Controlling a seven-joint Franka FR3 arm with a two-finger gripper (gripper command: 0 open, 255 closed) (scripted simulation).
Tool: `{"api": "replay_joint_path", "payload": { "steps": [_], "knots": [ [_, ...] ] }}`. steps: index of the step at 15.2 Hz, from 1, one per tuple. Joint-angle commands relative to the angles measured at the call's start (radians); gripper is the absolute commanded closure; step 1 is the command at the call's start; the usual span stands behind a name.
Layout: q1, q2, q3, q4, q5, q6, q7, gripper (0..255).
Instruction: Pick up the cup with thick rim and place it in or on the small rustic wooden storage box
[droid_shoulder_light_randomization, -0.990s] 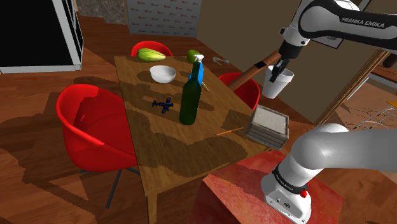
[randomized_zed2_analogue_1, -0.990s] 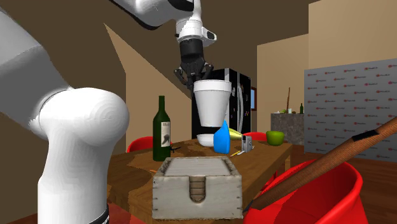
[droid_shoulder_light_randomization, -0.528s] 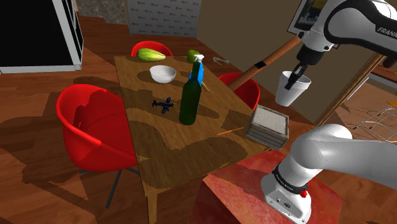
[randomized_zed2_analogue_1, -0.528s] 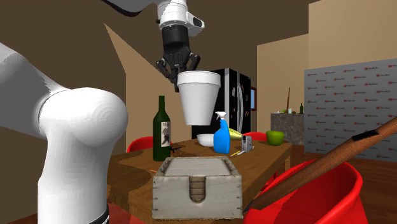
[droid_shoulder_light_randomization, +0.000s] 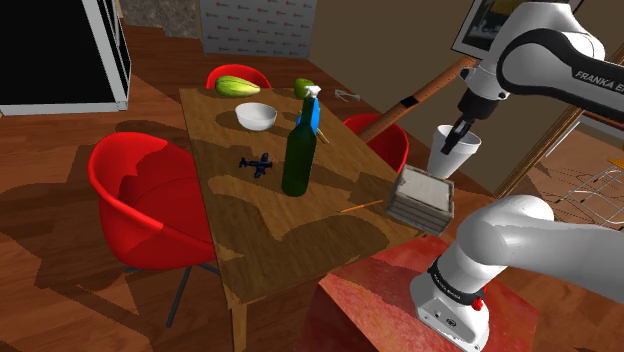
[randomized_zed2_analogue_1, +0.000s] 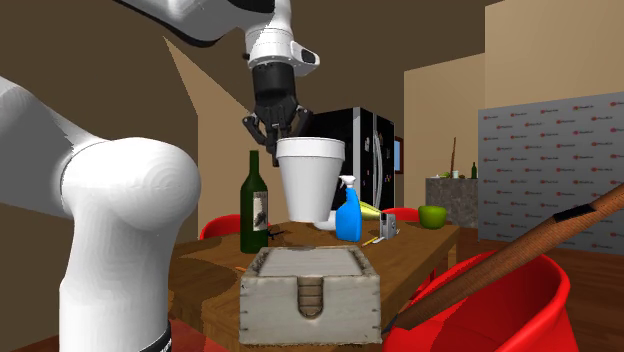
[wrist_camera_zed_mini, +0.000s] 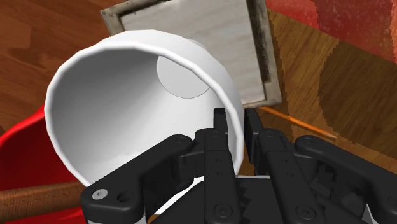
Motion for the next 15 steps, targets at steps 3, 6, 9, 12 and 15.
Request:
{"api": "replay_joint_path", "payload": {
  "steps": [3,6,9,12,15],
  "knots": [
    [-0.005,-0.018,-0.009,-0.059,-0.009,0.042,0.002,255],
    [-0.009,-0.029,-0.015,-0.104,-0.016,0.075,0.005,255],
    [-0.013,-0.039,-0.022,-0.147,-0.024,0.109,0.007,255],
    [-0.017,-0.045,-0.029,-0.184,-0.031,0.139,0.008,255],
    [-0.017,-0.045,-0.029,-0.184,-0.031,0.139,0.008,255]
  ]
}}
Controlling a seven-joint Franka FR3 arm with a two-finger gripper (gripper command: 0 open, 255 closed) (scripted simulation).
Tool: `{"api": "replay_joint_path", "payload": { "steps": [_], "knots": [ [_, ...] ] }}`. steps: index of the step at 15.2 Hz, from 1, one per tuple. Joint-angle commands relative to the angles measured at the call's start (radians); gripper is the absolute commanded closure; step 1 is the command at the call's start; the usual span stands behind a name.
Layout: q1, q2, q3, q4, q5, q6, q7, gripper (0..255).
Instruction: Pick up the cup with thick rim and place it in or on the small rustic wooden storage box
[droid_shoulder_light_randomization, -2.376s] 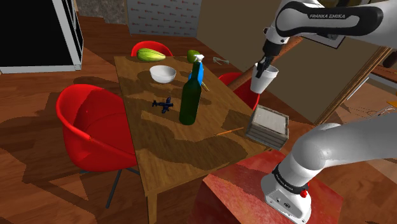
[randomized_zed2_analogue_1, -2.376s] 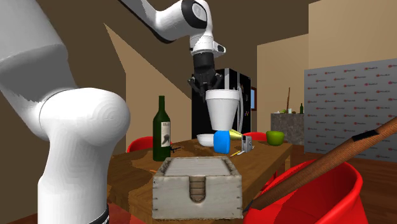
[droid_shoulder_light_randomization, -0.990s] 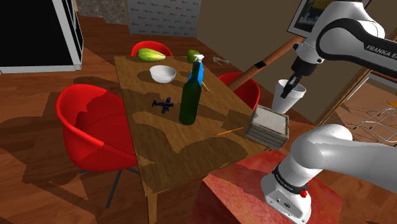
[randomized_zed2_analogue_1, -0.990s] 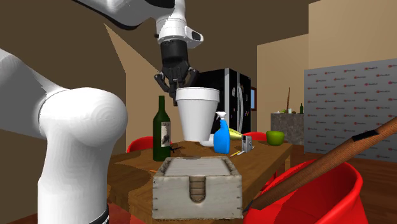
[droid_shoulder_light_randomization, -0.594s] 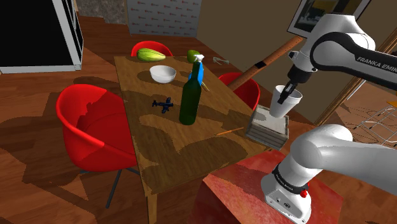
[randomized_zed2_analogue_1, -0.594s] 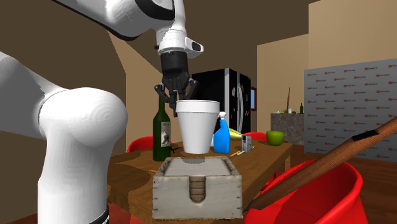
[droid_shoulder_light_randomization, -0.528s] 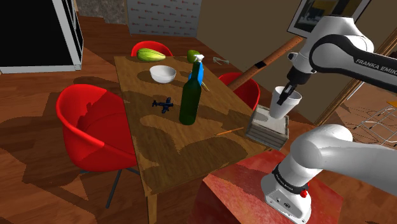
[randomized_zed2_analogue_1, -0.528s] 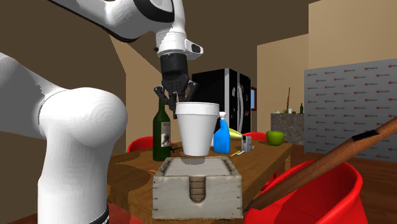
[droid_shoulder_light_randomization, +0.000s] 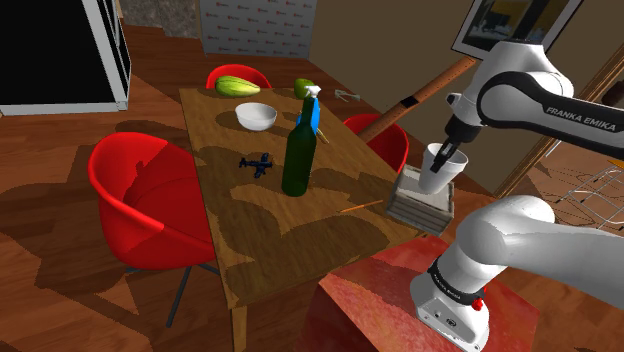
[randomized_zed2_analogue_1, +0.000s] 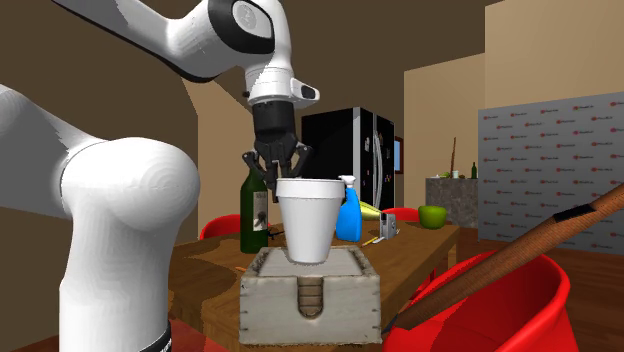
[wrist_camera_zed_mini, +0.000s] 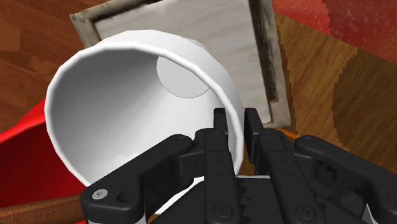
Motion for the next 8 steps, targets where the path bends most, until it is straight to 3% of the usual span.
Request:
{"api": "replay_joint_path", "payload": {
  "steps": [1,4,5,8],
  "knots": [
    [-0.001,0.001,-0.001,-0.001,-0.001,0.002,-0.001,255],
    [-0.001,0.001,-0.001,-0.001,-0.001,0.002,-0.001,255],
    [-0.001,0.001,-0.001,-0.001,-0.001,0.002,-0.001,0],
    [-0.001,0.001,-0.001,-0.001,-0.001,0.002,-0.001,0]
  ]
}}
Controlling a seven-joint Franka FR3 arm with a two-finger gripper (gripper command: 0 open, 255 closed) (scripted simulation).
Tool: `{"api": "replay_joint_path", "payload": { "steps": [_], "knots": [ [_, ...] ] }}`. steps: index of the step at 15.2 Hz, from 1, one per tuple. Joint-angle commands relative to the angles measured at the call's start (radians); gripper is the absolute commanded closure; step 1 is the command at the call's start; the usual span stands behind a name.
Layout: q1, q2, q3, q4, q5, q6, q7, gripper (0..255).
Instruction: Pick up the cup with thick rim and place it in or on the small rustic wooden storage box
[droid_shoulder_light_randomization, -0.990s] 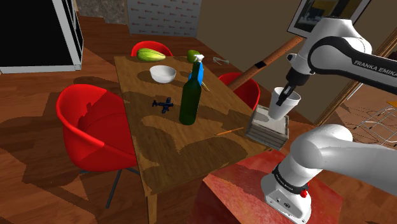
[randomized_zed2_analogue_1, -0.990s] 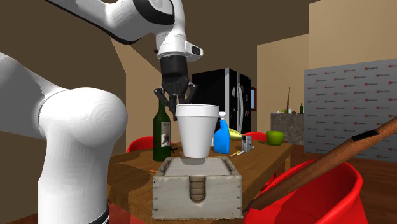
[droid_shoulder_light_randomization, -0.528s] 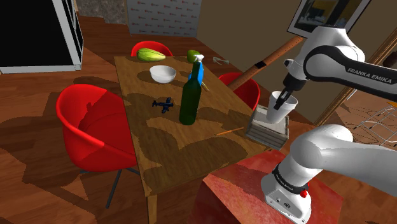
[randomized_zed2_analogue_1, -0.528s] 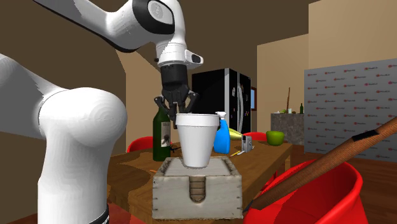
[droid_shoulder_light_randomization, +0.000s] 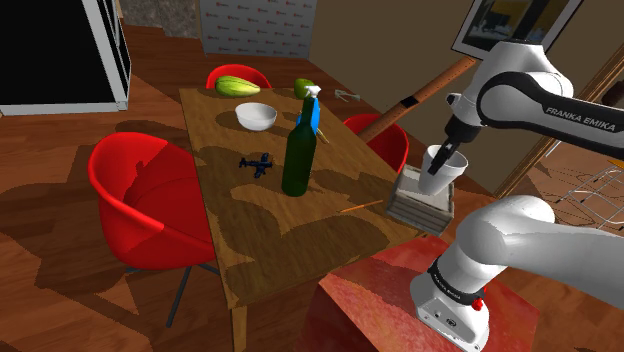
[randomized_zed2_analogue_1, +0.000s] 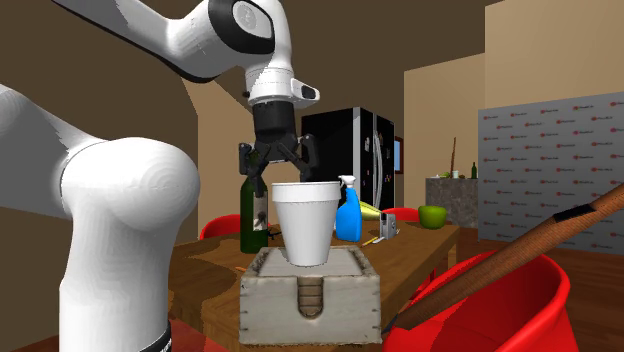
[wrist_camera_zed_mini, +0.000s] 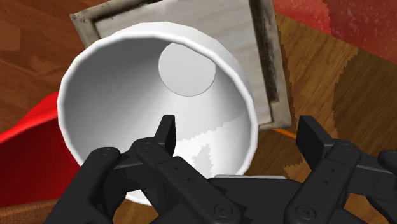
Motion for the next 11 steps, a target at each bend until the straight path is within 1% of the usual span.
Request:
{"api": "replay_joint_path", "payload": {
  "steps": [1,2,6,11],
  "knots": [
    [0.0,0.0,0.0,0.0,0.0,0.0,0.0,0],
    [0.0,0.0,0.0,0.0,0.0,0.0,0.0,0],
    [0.015,0.016,0.03,0.132,0.03,-0.116,-0.001,0],
    [0.015,0.016,0.03,0.132,0.03,-0.116,-0.002,0]
  ]
}}
